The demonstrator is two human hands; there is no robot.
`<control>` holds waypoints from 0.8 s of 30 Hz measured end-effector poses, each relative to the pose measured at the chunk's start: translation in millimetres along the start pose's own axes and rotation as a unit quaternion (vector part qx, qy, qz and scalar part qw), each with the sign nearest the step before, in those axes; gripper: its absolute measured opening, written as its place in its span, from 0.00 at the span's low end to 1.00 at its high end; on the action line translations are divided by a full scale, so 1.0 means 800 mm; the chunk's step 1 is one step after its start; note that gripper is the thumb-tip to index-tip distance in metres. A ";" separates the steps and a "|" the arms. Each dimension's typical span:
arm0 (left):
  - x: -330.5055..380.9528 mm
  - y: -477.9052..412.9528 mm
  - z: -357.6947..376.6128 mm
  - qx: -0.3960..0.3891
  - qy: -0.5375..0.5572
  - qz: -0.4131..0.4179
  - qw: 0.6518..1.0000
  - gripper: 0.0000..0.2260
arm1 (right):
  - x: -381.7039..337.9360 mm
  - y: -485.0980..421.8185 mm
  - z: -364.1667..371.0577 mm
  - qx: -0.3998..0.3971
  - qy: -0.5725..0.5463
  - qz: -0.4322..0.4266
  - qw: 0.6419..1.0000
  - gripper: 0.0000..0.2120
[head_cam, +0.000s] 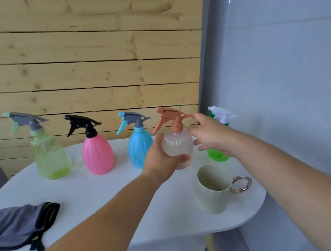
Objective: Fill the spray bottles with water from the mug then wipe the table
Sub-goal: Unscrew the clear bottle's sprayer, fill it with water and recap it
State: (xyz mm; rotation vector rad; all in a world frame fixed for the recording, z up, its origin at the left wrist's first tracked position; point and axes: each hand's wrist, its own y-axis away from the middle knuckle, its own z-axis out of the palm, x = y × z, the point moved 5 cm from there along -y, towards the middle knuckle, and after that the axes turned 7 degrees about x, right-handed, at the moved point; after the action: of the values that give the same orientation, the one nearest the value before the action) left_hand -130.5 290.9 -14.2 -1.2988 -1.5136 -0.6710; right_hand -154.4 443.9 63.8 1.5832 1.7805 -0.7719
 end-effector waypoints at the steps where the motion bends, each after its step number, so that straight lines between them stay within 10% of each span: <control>1: -0.002 -0.007 0.008 -0.001 0.001 -0.011 1.000 0.41 | 0.007 -0.007 0.000 -0.003 0.004 0.005 1.000 0.27; 8: -0.008 -0.034 0.043 -0.012 0.023 -0.037 0.999 0.36 | 0.034 -0.030 0.004 0.000 -0.036 -0.021 0.999 0.08; 24: -0.025 -0.042 0.062 -0.028 -0.007 -0.030 0.999 0.38 | 0.087 -0.049 0.010 0.044 -0.106 -0.047 0.992 0.10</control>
State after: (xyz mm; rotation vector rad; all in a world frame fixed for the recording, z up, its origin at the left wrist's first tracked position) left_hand -179.6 317.0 -44.1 -1.3065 -1.5612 -0.7489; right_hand -198.7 477.1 5.9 1.4228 1.6946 -1.0367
